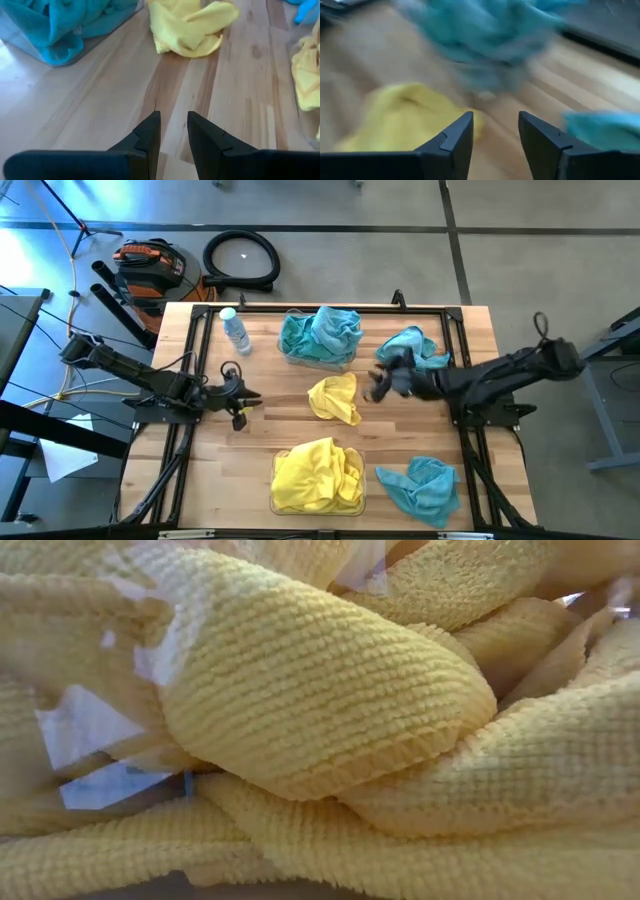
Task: Sort microfiber towel by color & place in baskets
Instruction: Put the blue towel into the top transparent bin
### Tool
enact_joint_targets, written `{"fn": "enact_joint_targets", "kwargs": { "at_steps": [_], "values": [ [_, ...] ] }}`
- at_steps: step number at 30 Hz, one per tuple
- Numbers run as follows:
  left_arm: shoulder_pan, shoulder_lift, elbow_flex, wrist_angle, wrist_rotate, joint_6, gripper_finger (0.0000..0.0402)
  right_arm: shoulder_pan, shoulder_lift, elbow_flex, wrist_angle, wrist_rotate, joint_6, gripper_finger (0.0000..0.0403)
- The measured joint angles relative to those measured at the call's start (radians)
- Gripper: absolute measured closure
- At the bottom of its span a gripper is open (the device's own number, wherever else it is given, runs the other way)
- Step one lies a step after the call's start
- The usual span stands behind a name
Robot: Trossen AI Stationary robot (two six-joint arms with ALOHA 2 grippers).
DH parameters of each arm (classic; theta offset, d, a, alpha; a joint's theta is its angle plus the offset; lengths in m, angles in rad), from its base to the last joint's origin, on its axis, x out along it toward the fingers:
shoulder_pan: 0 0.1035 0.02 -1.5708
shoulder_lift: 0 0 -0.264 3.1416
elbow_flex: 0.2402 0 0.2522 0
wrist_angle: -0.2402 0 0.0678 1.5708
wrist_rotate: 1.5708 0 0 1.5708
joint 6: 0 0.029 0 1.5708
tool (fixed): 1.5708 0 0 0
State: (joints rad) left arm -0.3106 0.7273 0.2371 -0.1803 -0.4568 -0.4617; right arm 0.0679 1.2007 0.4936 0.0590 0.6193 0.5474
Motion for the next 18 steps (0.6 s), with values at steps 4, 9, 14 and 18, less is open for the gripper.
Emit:
{"fn": "enact_joint_targets", "kwargs": {
  "at_steps": [4, 9, 14, 18],
  "values": [
    [0.005, 0.0, 0.0, 0.027, 0.0, 0.019, 0.0316, -0.164, 0.0, 0.125, -0.363, -0.057, 0.085, 0.023],
    [0.005, 0.0, 0.0, 0.029, -0.001, 0.02, 0.0316, -0.331, 0.0, 0.199, -0.567, -0.082, 0.126, 0.0204],
    [0.005, 0.0, 0.0, 0.029, -0.001, 0.021, 0.0316, -0.488, 0.0, 0.198, -0.617, -0.106, 0.128, 0.0189],
    [0.005, 0.0, 0.0, 0.029, 0.0, 0.02, 0.0316, -0.606, 0.011, 0.197, -0.64, -0.188, 0.128, 0.0186]
  ]
}}
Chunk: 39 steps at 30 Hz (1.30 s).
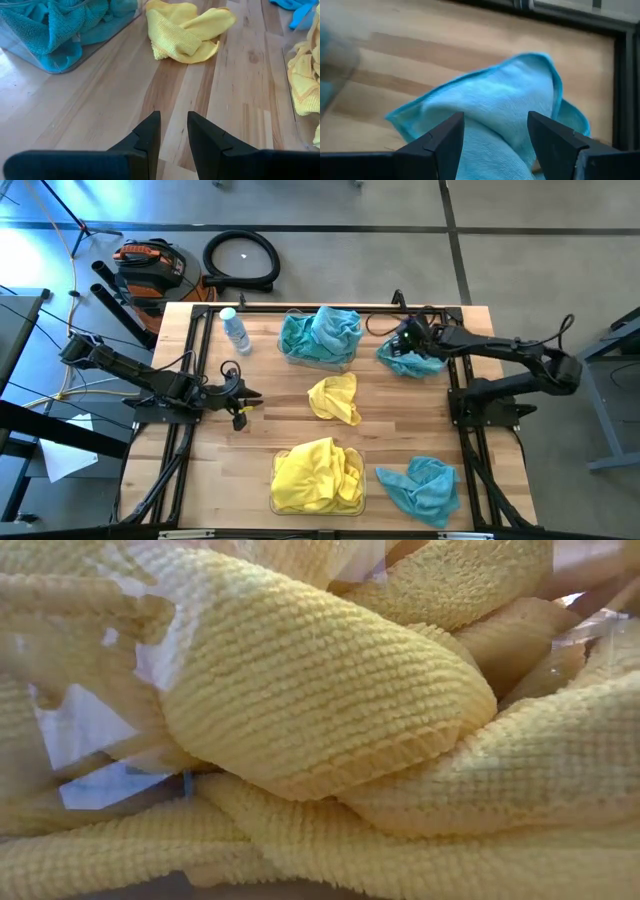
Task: Sort microfiber towel by color & place in baskets
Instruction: Put the blue towel into the top transparent bin
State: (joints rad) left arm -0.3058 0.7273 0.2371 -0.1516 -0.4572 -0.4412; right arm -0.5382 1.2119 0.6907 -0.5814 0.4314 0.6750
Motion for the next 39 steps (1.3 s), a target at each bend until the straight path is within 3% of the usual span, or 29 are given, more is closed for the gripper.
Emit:
{"fn": "enact_joint_targets", "kwargs": {
  "at_steps": [6, 13, 20, 23, 29, 34, 39],
  "values": [
    [0.0, 0.0, 0.0, 0.0, 0.0, 0.0, 0.0316, -0.13, 0.077, 0.0, -0.051, -0.146, -0.002, 0.0187],
    [0.0, 0.0, 0.0, 0.0, 0.001, -0.002, 0.0316, -0.165, 0.265, -0.001, -0.065, -0.249, -0.02, 0.0187],
    [0.0, 0.0, 0.0, 0.0, 0.002, -0.002, 0.0316, -0.163, 0.382, 0.017, -0.056, -0.252, -0.054, 0.0201],
    [0.0, 0.0, -0.001, 0.0, 0.002, -0.002, 0.0316, -0.163, 0.355, 0.006, -0.041, -0.266, -0.055, 0.0243],
    [0.0, 0.0, -0.001, 0.0, 0.002, -0.001, 0.0316, -0.165, 0.242, -0.009, -0.06, -0.282, -0.083, 0.0383],
    [0.0, 0.0, -0.001, -0.001, 0.021, -0.018, 0.0316, -0.164, 0.132, -0.008, -0.094, -0.283, -0.088, 0.0376],
    [0.0, 0.0, -0.001, -0.001, 0.038, -0.018, 0.0316, -0.146, -0.013, 0.033, -0.161, -0.251, -0.073, 0.0397]
  ]
}}
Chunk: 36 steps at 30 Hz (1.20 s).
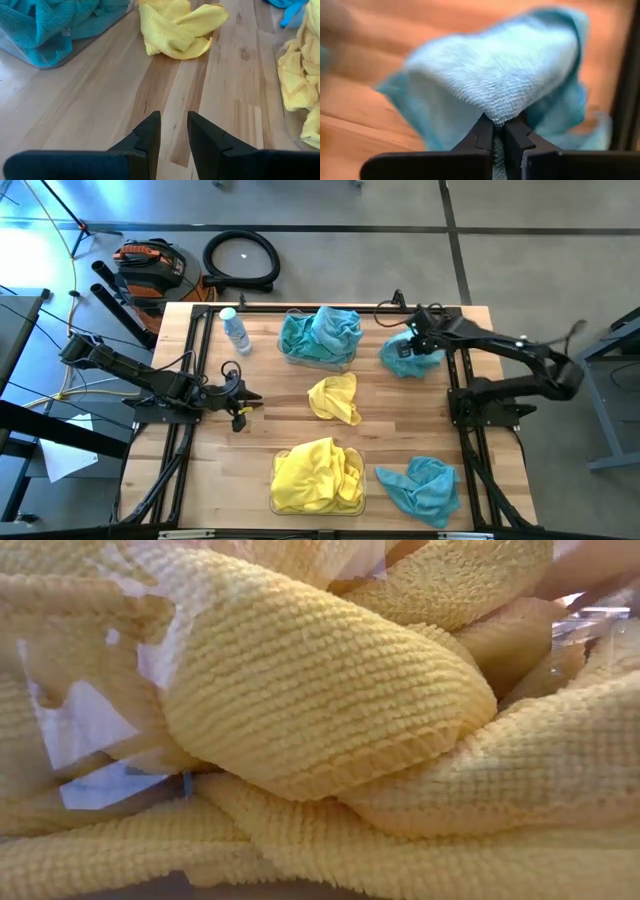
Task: Sort microfiber towel by color & place in baskets
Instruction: Put the blue towel into the top transparent bin
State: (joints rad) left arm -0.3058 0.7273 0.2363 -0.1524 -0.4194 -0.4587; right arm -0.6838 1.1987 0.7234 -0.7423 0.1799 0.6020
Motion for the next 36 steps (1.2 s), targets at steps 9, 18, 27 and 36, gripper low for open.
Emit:
{"fn": "enact_joint_targets", "kwargs": {
  "at_steps": [9, 18, 27, 36],
  "values": [
    [0.0, 0.0, 0.0, 0.0, -0.009, 0.02, 0.0316, 0.193, -0.079, 0.321, -0.059, 0.147, -0.081, 0.0399],
    [0.0, 0.0, 0.0, 0.0, -0.01, 0.018, 0.0316, 0.348, 0.19, 0.805, -0.055, 0.226, -0.26, 0.0402],
    [0.0, 0.0, 0.0, 0.0, -0.01, 0.018, 0.0316, 0.394, 0.561, 1.303, -0.115, 0.154, -0.4, 0.0402],
    [0.0, 0.0, 0.0, 0.0, -0.011, 0.025, 0.0316, 0.405, 0.831, 1.555, -0.307, 0.145, -0.429, 0.0403]
  ]
}}
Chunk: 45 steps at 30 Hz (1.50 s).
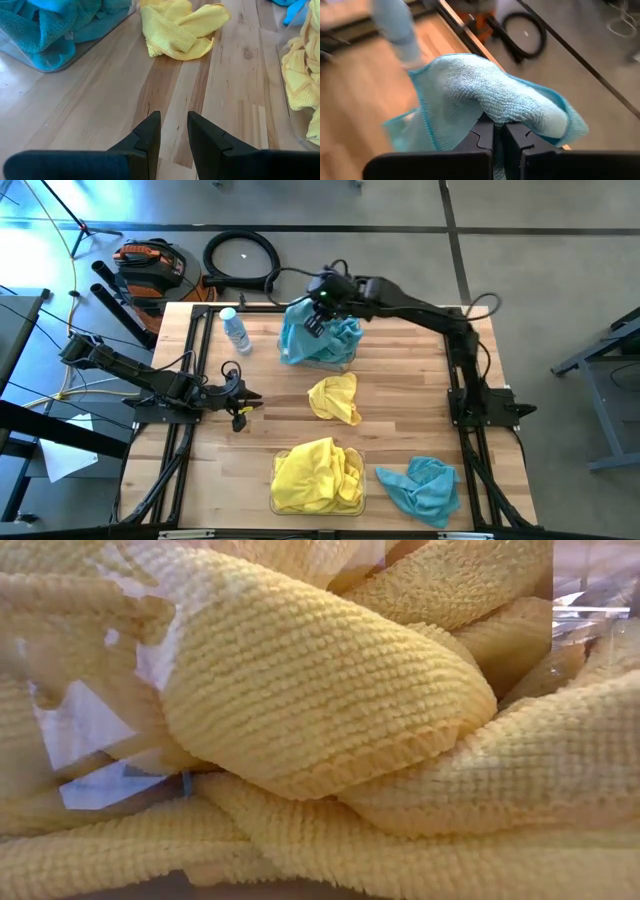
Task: Sort microfiber towel by color & place in baskets
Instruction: Put the blue towel into the top transparent bin
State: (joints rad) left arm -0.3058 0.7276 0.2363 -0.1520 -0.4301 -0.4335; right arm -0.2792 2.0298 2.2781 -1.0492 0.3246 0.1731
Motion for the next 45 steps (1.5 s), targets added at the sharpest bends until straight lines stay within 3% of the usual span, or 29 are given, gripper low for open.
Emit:
{"fn": "enact_joint_targets", "kwargs": {
  "at_steps": [5, 14, 26, 36, 45],
  "values": [
    [0.0, 0.0, 0.0, 0.0, 0.0, 0.0, 0.0316, -0.034, 0.096, 0.017, 0.002, 0.009, -0.002, 0.0403],
    [0.0, 0.0, 0.0, 0.0, 0.0, 0.0, 0.0316, -0.054, 0.272, 0.017, 0.038, -0.17, -0.024, 0.0403],
    [0.0, 0.0, 0.0, 0.0, 0.001, 0.0, 0.0316, -0.088, 0.481, 0.022, 0.057, -0.288, 0.009, 0.0384],
    [0.0, 0.0, 0.0, 0.0, 0.001, -0.008, 0.0316, -0.088, 0.497, 0.067, 0.043, -0.301, 0.03, 0.0282],
    [0.0, 0.0, 0.0, -0.007, 0.001, -0.008, 0.0316, -0.086, 0.374, 0.048, 0.005, -0.317, 0.028, 0.0274]
  ]
}}
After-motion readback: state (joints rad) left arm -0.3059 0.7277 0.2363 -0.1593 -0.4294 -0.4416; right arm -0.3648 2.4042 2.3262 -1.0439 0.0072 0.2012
